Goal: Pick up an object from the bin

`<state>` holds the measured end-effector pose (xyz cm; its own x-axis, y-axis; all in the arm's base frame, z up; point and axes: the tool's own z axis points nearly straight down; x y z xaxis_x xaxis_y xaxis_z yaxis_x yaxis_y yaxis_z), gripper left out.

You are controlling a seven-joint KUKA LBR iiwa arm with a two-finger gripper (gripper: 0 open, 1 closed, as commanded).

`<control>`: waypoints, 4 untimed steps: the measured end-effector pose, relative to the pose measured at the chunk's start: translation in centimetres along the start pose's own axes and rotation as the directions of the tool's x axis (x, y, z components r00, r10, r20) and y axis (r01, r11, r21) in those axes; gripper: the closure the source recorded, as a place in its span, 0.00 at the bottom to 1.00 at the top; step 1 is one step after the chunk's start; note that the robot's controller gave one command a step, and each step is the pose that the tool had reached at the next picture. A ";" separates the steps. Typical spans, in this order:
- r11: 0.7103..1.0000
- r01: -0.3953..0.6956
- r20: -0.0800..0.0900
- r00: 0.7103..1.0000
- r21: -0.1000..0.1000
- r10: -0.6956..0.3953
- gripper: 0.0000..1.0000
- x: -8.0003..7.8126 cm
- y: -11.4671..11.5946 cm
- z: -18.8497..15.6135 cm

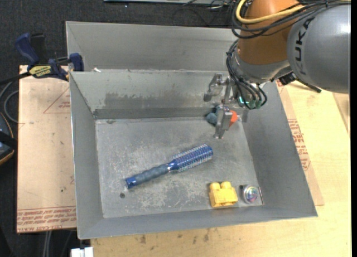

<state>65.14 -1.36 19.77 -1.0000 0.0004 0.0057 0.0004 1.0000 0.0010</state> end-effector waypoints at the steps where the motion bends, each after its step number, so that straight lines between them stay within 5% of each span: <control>1: 0.992 -0.126 0.000 0.992 -0.001 0.126 0.00 2.0 -4.4 11.9; 2: 0.923 -0.386 0.010 0.923 -0.003 0.386 0.00 4.8 1.1 11.7; 3: 0.930 -0.368 0.025 0.929 -0.008 0.369 0.00 6.4 5.6 12.3; 4: 0.929 -0.370 0.024 0.929 -0.009 0.370 1.00 6.3 5.6 12.2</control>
Offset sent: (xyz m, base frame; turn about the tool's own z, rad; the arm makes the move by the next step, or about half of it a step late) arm -0.0186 -0.0434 -0.1138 0.1249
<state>58.77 4.21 7.60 -0.9289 0.3700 -0.0187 0.3699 0.9290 0.0077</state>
